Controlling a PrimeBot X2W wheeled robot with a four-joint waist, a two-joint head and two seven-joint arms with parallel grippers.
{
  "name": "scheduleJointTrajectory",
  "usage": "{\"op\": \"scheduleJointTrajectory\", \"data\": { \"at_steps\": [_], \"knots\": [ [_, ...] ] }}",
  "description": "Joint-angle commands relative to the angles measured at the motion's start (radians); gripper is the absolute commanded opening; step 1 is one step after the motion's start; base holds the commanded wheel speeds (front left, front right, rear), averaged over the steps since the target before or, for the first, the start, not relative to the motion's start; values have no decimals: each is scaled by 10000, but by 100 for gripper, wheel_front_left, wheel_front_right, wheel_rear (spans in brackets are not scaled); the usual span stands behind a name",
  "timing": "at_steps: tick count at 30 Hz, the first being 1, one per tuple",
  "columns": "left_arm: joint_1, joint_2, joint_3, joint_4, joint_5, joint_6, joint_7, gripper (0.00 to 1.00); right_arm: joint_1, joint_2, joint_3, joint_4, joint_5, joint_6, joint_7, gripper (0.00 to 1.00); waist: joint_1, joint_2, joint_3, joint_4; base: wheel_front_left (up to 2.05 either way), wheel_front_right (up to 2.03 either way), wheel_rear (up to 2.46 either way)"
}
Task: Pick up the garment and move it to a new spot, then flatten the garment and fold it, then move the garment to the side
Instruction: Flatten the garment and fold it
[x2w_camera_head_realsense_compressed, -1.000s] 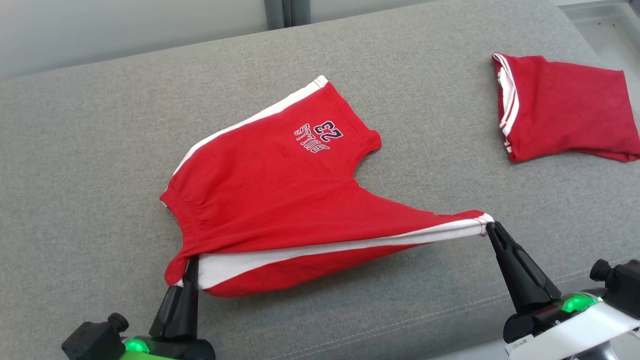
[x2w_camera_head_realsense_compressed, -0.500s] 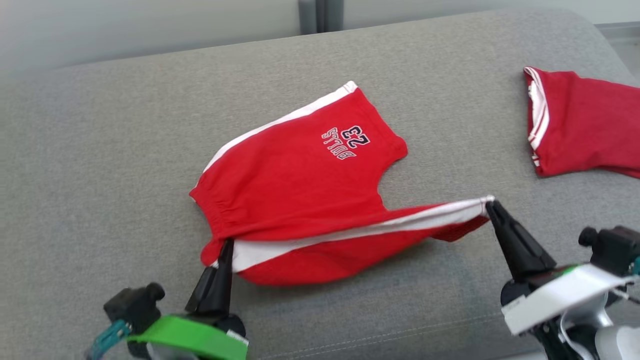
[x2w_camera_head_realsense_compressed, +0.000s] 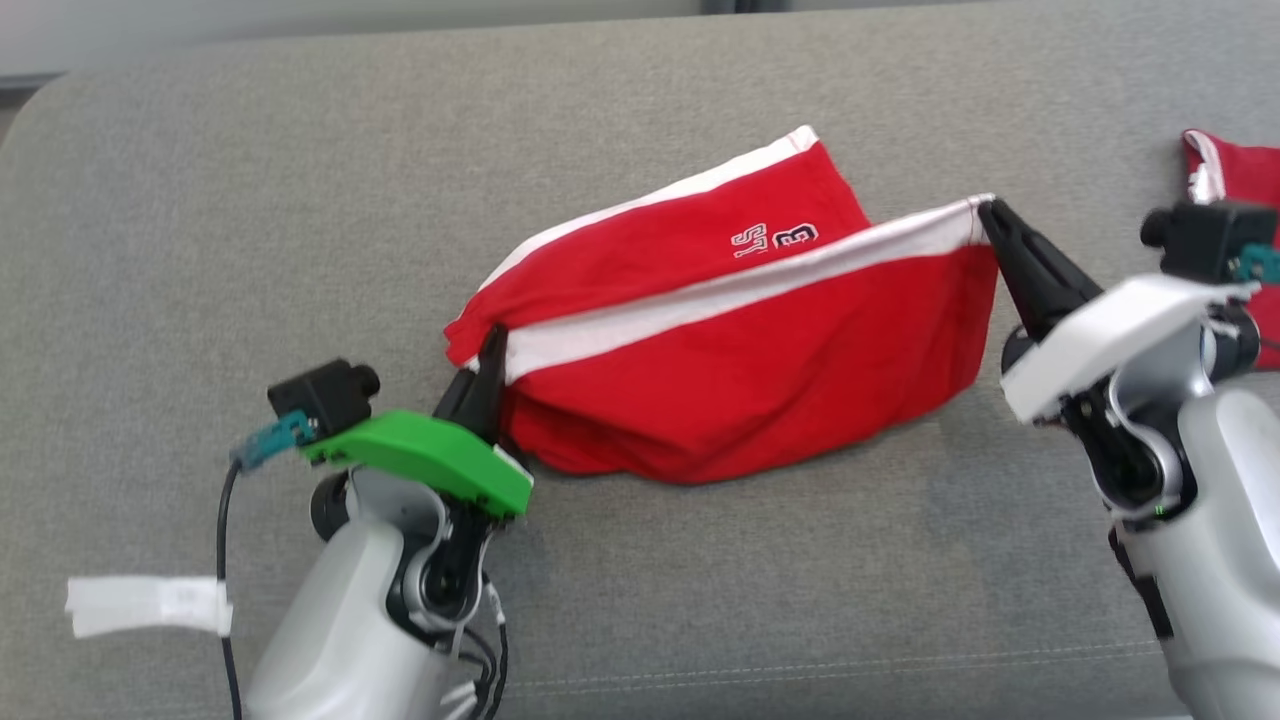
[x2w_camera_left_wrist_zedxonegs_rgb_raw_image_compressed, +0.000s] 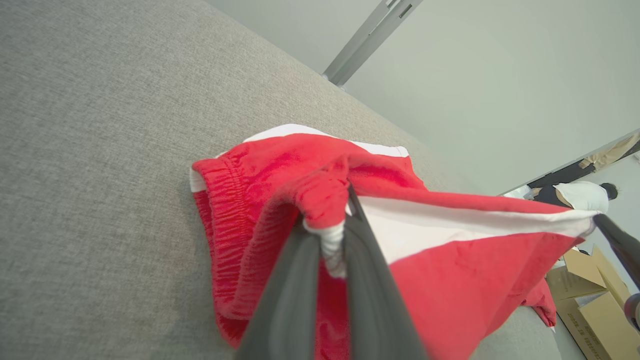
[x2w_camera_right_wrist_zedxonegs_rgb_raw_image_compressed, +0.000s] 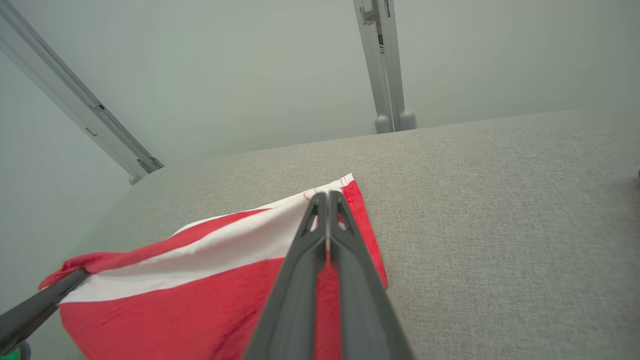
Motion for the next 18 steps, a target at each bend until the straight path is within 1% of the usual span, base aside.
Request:
{"op": "scheduleJointTrajectory", "data": {
  "at_steps": [1, 8, 14, 18],
  "knots": [
    [-407, -43, -32, 261, -185, 80, 76, 0, -446, -83, 89, 353, 36, 0, 31, 0, 0, 0, 499, 476, 0, 0, 0],
    [-2088, -113, -576, 1895, -577, 242, 342, 0, -2609, -124, 776, 2654, 239, 0, 86, 0, 0, 0, 1092, 973, 0, 0, 0],
    [-3263, -120, -1427, 2697, -1261, 464, 279, 0, -4160, -243, 1420, 4278, 424, 0, 68, 0, 0, 0, 1576, 1283, 0, 0, 0],
    [-3814, -109, -1929, 3080, -1761, 657, 23, 0, -4951, -360, 1797, 5190, 493, 0, -30, 0, 0, 0, 1826, 1444, 0, 0, 0]
  ]
}}
